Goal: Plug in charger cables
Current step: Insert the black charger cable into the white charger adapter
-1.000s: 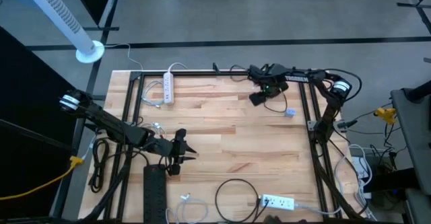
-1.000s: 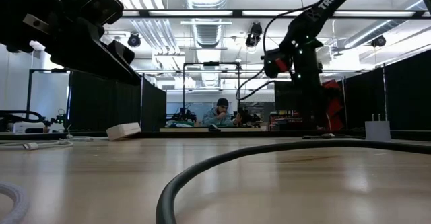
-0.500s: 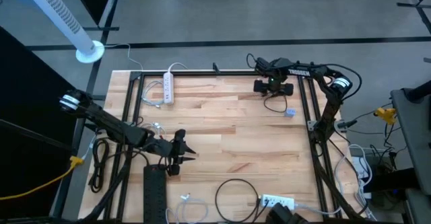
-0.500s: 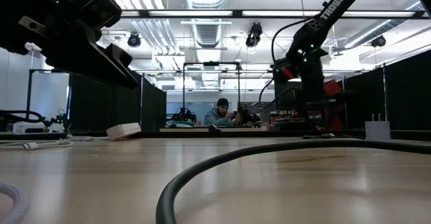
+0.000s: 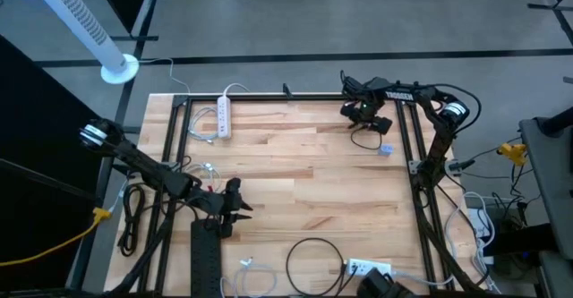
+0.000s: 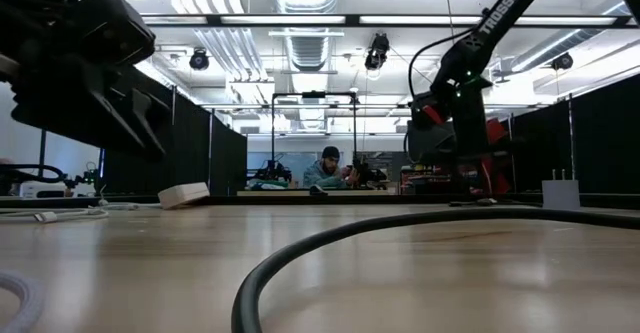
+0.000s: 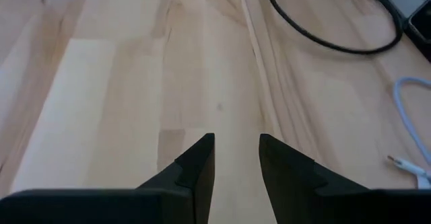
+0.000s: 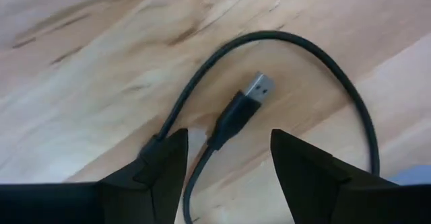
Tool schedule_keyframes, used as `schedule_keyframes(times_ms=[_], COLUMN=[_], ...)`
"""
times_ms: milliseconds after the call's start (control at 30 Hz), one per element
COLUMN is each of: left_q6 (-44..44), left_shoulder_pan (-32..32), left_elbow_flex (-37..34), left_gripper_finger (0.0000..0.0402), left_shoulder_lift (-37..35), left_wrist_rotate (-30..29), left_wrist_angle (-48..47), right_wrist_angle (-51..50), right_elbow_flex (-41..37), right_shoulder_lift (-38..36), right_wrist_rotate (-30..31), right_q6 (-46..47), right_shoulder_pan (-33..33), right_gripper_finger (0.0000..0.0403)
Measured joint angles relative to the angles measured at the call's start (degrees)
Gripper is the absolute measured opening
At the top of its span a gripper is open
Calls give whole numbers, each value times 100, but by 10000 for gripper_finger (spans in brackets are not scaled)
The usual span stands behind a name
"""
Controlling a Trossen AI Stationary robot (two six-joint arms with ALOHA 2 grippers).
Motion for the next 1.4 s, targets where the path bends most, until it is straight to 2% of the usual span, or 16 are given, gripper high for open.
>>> schedule_keyframes(times_ms=[267, 367, 500, 567, 733, 933, 1033, 1133, 1267, 1400], left_q6=[3, 30, 28, 26, 28, 325, 541, 795, 1315, 2059], left_shoulder_pan=[-35, -35, -35, -35, -35, -35, -33, -26, -7, -7], left_elbow_flex=[-109, -109, -109, -109, -109, -109, -109, -109, -109, -109], left_gripper_finger=[105, 105, 105, 105, 105, 105, 105, 105, 105, 105], left_shoulder_lift=[0, 0, 0, 0, 0, 0, 0, 0, 0, 0], left_wrist_rotate=[-6, -7, -6, -6, -6, -16, -291, -813, -1442, -1553], left_wrist_angle=[208, 236, 259, 259, 333, 788, 1098, 1467, 2120, 3137], right_wrist_angle=[132, 316, 511, 540, 605, 621, 607, 768, 1455, 2589], right_elbow_flex=[-274, -288, -297, -297, -219, -14, 58, 105, 97, 62], right_shoulder_lift=[-13, -13, -13, -11, -4, -410, -715, -1065, -1486, -1702], right_wrist_rotate=[220, 247, 439, 608, 926, 1262, 1379, 1379, 1262, 1158], right_q6=[380, 187, -147, -446, -1569, -2868, -3733, -4685, -5469, -6138], right_shoulder_pan=[9, 11, 32, 56, 164, 772, 1147, 1614, 2381, 3229], right_gripper_finger=[138, 101, 28, 10, 10, 8, 8, 8, 8, 8])
